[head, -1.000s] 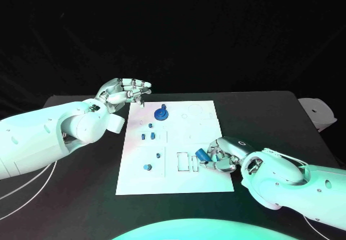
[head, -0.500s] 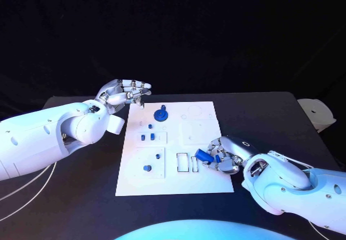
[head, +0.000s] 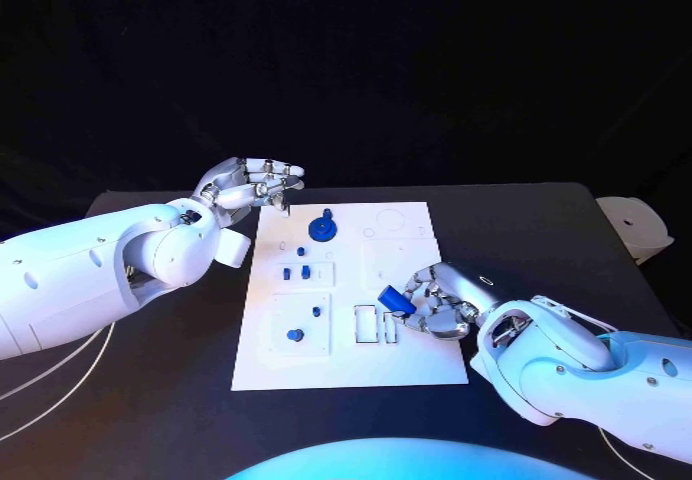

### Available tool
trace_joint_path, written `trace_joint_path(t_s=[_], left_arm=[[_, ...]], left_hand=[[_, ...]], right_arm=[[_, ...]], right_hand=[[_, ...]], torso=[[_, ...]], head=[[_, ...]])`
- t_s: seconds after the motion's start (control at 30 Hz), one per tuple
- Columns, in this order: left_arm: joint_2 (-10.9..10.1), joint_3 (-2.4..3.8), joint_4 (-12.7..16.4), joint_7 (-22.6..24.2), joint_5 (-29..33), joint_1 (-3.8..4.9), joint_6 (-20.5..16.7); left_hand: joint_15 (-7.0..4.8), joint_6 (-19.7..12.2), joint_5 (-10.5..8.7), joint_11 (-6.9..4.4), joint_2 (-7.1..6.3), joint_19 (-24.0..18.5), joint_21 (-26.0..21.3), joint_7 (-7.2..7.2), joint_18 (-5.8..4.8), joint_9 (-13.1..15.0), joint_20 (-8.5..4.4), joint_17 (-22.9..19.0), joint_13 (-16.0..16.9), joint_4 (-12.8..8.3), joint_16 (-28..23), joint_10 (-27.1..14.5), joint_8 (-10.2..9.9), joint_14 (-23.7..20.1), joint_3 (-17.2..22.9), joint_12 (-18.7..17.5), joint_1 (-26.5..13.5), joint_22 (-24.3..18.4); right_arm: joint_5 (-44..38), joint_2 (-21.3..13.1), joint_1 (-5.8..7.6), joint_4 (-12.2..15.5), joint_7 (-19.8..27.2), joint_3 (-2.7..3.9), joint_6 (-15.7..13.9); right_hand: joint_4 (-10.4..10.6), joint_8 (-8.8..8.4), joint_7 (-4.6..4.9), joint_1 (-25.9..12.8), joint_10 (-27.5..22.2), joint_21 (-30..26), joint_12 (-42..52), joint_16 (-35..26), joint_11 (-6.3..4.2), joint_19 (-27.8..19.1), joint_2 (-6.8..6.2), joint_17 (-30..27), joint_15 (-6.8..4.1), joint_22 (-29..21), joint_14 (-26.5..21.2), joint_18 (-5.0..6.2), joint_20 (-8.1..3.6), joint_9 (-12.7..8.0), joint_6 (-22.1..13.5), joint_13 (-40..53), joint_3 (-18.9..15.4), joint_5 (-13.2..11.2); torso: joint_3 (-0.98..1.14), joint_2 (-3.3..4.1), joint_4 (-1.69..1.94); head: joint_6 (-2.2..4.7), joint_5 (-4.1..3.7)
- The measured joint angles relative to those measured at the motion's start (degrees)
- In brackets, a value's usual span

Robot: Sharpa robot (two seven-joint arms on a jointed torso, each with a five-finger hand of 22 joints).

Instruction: Assemble the parts on the task board

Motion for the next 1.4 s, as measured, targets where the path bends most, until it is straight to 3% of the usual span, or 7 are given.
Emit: trace_joint_path(t_s=[0.13,0.4,0.8,1.0,1.13,1.27,1.4], left_arm=[[0.1,0.0,0.0,0.0,0.0,0.0,0.0],[0.2,0.0,0.1,0.0,0.0,0.0,0.1],[0.1,0.01,0.2,-0.1,0.0,0.0,0.3],[0.0,0.01,0.2,-0.2,0.0,0.0,0.4],[-0.1,0.01,0.2,-0.2,0.0,0.0,0.4],[-0.1,0.01,0.2,-0.3,0.0,0.0,0.4],[-0.1,0.01,0.3,-0.3,0.0,0.0,0.5]], left_hand=[[0.0,0.0,0.0,0.0,0.0,0.0,0.0,0.0,0.0,0.0,0.0,0.0,0.0,0.0,0.0,0.0,0.0,0.0,0.0,0.0,0.0,0.0],[0.0,0.0,0.0,0.0,0.0,0.0,0.0,0.0,0.0,0.0,0.0,0.0,0.0,0.0,0.0,0.0,0.0,0.0,0.0,0.0,0.0,0.0],[0.0,0.0,0.0,0.0,0.0,0.0,0.0,0.0,0.0,0.0,0.0,-0.1,0.0,0.0,0.0,0.0,0.0,0.0,0.0,0.2,0.0,0.0],[0.0,0.0,0.0,0.0,0.0,0.0,0.0,0.0,0.0,0.0,0.0,-0.1,0.0,0.0,0.0,0.0,0.0,0.0,0.0,0.2,0.0,0.0],[0.0,0.0,0.0,0.0,0.0,0.0,0.0,0.0,0.0,0.0,0.0,-0.1,0.0,0.0,0.0,0.0,0.0,0.0,0.0,0.2,0.0,0.0],[0.0,0.0,0.0,-0.21,0.0,0.0,0.0,0.0,0.0,0.0,0.0,-0.1,0.0,0.2,0.0,-0.2,0.0,0.0,0.2,0.2,0.0,0.0],[0.0,0.0,0.0,-0.21,0.0,0.0,0.0,0.0,0.0,0.0,0.0,-0.1,0.0,0.2,0.0,-0.2,0.0,0.0,0.2,0.2,0.0,0.0]], right_arm=[[1.7,1.8,-0.34,-0.5,0.4,-0.04,1.3],[4.7,3.7,-0.7,-1.3,0.9,-0.09,3.9],[6.9,5.6,-0.79,-2.9,0.8,-0.08,5.7],[7.2,6.0,-0.8,-4.1,0.7,-0.06,5.9],[7.2,6.4,-0.8,-4.7,0.7,-0.07,6.0],[7.0,6.8,-0.82,-5.0,0.6,-0.1,6.1],[6.6,7.0,-0.81,-5.1,0.6,-0.08,6.2]], right_hand=[[2.1,0.0,0.11,-2.8,0.0,0.0,0.0,0.0,0.0,0.0,-0.46,0.0,0.0,0.0,0.0,0.0,0.0,0.0,0.1,0.0,2.1,2.6],[1.6,1.33,0.51,-8.7,0.4,0.0,0.0,0.2,-0.43,0.0,0.35,0.0,0.0,0.0,0.0,-0.01,0.01,1.0,0.5,0.0,1.9,2.2],[1.6,1.55,0.05,-10.2,0.6,0.2,0.0,0.2,-0.61,0.0,0.21,0.0,-0.2,0.0,-0.2,0.0,0.01,1.7,1.2,0.0,1.0,3.7],[1.7,1.58,-2.34,-13.0,0.7,0.2,0.0,0.2,-0.71,0.0,0.06,0.0,-0.42,0.0,0.0,-0.01,-0.41,1.7,3.8,0.0,-0.7,3.3],[1.8,2.36,-3.36,-15.6,0.7,0.2,-0.4,0.2,-0.71,0.0,0.27,0.0,-0.42,0.0,0.0,0.0,-0.41,2.4,4.8,0.0,-3.1,0.4],[1.8,2.42,-3.01,-18.2,0.7,-0.1,-0.9,0.2,-0.71,0.0,0.82,0.0,-0.41,0.0,0.0,0.0,-0.4,2.5,4.5,0.0,-6.3,-5.0],[1.9,2.43,-3.02,-20.1,0.7,-0.4,-1.7,0.2,-0.71,0.0,0.88,0.0,-0.41,0.0,0.0,-0.01,-0.4,2.8,4.2,0.0,-9.7,-8.5]], torso=[[0.03,0.02,0.0],[0.03,0.04,0.0],[0.05,0.04,-0.02],[0.03,0.04,0.01],[0.04,0.04,0.01],[0.06,0.05,0.0],[0.07,0.05,-0.03]], head=[[-0.07,0.05],[-0.31,0.14],[-0.56,0.43],[-0.61,0.4],[-0.54,0.39],[-0.49,0.42],[-0.53,0.39]])
